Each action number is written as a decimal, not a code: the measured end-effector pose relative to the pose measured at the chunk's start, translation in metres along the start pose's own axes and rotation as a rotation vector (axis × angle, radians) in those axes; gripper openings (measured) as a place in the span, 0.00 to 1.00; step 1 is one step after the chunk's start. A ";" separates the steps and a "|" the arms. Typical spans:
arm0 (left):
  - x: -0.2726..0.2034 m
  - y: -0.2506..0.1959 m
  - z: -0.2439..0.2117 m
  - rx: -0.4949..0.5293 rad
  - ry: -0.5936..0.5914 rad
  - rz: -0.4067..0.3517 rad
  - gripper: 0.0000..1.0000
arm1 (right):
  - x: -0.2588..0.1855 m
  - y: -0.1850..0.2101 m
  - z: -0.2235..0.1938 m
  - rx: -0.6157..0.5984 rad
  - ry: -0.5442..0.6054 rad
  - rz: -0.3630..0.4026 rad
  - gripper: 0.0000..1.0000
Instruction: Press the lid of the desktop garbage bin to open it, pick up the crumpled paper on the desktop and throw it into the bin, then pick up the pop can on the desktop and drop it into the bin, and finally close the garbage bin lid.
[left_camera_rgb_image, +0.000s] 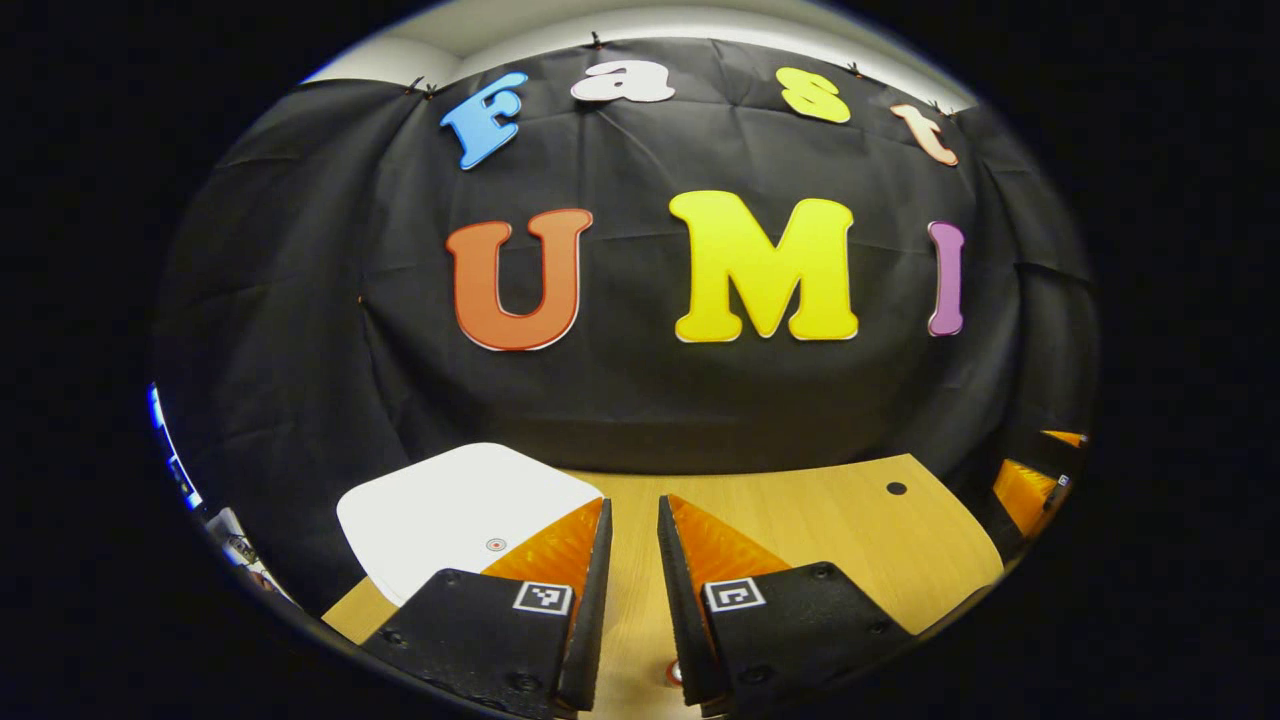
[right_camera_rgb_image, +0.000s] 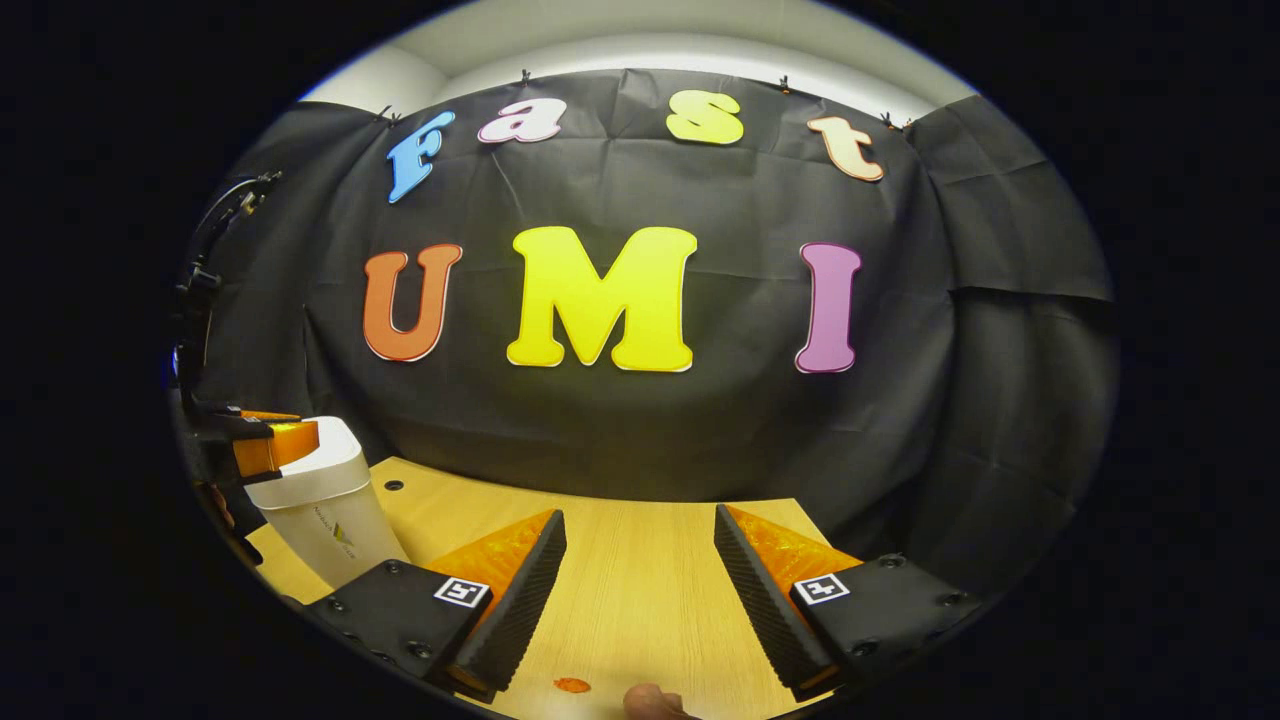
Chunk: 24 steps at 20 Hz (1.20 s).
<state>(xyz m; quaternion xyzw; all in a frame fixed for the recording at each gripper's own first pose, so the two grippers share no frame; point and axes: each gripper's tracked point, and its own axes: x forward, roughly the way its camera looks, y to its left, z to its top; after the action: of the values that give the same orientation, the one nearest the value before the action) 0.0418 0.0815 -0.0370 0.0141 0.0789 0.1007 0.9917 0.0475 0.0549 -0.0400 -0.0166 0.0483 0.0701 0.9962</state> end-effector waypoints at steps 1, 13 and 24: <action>0.004 0.010 -0.003 -0.003 0.015 0.025 0.33 | 0.001 0.004 0.000 -0.006 0.002 0.005 0.94; 0.019 0.059 -0.029 0.005 0.198 0.125 0.03 | 0.012 0.032 -0.024 -0.048 0.069 0.069 0.94; 0.025 0.060 -0.042 -0.113 0.262 0.173 0.03 | 0.017 0.026 -0.035 -0.044 0.100 0.059 0.94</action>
<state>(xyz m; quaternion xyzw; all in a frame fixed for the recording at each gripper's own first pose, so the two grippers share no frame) 0.0474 0.1457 -0.0800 -0.0480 0.2000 0.1908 0.9598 0.0576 0.0817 -0.0771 -0.0408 0.0971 0.0996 0.9894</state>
